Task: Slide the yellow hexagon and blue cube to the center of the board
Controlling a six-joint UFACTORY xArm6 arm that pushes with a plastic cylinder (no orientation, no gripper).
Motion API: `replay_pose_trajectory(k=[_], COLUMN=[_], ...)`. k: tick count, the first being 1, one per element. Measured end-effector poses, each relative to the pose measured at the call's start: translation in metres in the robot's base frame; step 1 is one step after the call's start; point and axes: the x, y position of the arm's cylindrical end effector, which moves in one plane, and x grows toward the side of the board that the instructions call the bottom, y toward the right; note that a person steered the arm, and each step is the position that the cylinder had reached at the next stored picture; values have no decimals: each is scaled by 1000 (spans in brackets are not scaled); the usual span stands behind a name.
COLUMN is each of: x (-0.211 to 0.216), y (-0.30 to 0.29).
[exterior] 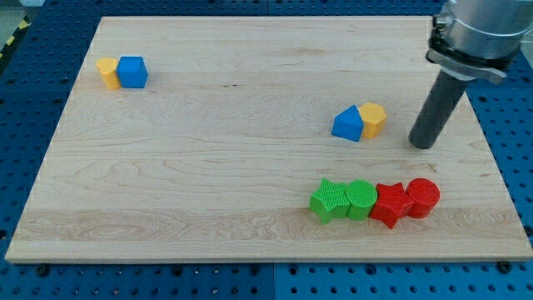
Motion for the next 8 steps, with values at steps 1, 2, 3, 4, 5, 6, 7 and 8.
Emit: replay_pose_trajectory(k=[1, 2, 3, 4, 5, 6, 7, 8], x=[-21, -23, -23, -23, -23, -23, -21, -12], y=[1, -5, -27, -51, -76, -96, -110, -125])
